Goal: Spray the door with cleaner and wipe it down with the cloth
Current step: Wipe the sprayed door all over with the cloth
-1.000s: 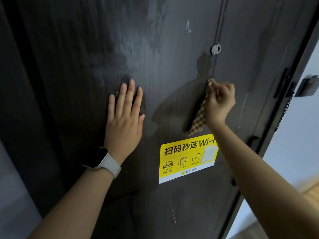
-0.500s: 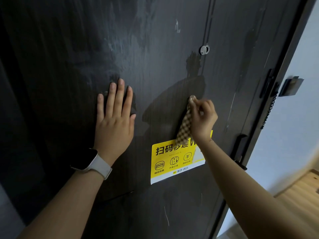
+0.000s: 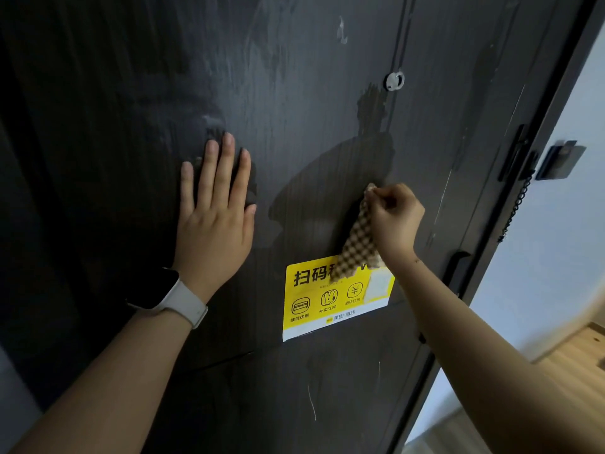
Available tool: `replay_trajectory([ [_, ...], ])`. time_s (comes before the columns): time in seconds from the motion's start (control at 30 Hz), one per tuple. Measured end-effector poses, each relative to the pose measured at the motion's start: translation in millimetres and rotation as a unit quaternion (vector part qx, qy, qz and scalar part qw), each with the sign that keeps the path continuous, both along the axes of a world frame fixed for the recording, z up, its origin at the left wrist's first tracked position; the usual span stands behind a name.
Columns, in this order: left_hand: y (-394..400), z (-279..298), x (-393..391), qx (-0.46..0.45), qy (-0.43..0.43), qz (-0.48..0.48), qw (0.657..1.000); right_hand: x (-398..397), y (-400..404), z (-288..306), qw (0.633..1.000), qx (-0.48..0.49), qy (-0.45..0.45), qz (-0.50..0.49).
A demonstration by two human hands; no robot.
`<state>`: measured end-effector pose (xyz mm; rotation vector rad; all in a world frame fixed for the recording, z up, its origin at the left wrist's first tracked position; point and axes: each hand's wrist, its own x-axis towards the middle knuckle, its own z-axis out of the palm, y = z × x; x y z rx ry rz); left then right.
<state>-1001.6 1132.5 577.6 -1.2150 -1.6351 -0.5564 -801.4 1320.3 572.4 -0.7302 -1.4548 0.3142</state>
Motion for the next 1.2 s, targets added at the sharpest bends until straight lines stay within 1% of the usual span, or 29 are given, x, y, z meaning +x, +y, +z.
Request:
replay_trajectory([
  [0.13, 0.1, -1.0, -0.2, -0.002, 0.001, 0.004, 1.000, 3.0, 3.2, 13.0, 0.999, -0.025, -0.024, 0.005],
  [0.33, -0.3, -0.4, 0.1, -0.003, 0.003, 0.005, 1.000, 9.9, 1.5, -0.1, 0.997, -0.062, -0.054, -0.009],
  [0.4, -0.4, -0.4, 0.7, -0.002, 0.002, 0.005, 1.000, 9.0, -0.5, 11.0, 0.997, -0.048, -0.065, -0.008],
  [0.5, -0.2, -1.4, 0.0, -0.001, 0.001, 0.004, 1.000, 2.4, -3.7, 22.2, 0.999, -0.018, -0.051, -0.003],
  [0.63, -0.1, -0.6, -0.5, -0.005, 0.000, -0.001, 1.000, 7.2, -3.4, 3.3, 0.997, -0.050, -0.065, -0.012],
  [0.77, 0.3, -1.2, -0.1, -0.005, 0.000, 0.004, 1.000, 10.9, -5.7, 19.4, 0.994, -0.038, -0.098, -0.012],
  [0.97, 0.5, -0.8, -0.5, -0.004, 0.000, 0.000, 1.000, 10.7, -1.9, 13.5, 0.994, -0.052, -0.090, -0.018],
  [1.1, 0.6, -1.3, -0.3, -0.003, 0.000, 0.003, 1.000, 8.9, -2.6, 24.9, 0.995, -0.043, -0.087, -0.016],
  [1.2, 0.4, -0.8, -0.8, -0.002, 0.000, 0.005, 1.000, 9.4, -2.4, 17.7, 0.995, -0.052, -0.083, -0.018],
])
